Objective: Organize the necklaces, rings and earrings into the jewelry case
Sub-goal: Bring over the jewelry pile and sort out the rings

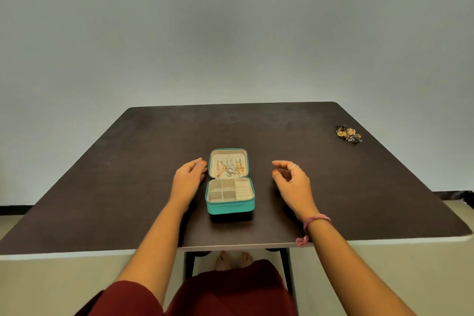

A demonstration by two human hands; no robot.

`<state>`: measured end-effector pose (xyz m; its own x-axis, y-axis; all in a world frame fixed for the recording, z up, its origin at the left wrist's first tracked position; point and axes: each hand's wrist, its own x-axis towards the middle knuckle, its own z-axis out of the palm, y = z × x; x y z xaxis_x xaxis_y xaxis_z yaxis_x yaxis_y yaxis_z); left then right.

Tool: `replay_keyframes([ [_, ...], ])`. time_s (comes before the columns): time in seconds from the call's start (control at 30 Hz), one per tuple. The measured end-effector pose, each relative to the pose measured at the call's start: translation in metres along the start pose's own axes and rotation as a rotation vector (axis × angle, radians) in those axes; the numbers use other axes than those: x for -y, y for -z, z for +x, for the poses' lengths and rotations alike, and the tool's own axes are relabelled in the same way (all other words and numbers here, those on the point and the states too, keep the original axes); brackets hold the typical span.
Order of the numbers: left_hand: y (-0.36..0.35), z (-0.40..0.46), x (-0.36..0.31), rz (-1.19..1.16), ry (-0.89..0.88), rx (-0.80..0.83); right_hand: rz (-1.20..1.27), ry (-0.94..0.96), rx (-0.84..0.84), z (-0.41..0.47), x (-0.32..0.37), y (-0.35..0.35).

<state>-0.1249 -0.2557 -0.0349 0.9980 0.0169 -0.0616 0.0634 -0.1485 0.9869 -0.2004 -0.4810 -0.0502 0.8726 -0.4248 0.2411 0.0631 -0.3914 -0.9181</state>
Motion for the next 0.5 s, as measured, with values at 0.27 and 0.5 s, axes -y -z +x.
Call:
replay_keyframes([
  [0.27, -0.043, 0.011, -0.058, 0.303, -0.26, -0.071, -0.352, -0.007, -0.114, 0.021, -0.028, 0.093],
  [0.5, -0.145, -0.012, -0.077, 0.414, -0.449, 0.162, -0.521, -0.168, -0.065, 0.061, -0.056, 0.154],
])
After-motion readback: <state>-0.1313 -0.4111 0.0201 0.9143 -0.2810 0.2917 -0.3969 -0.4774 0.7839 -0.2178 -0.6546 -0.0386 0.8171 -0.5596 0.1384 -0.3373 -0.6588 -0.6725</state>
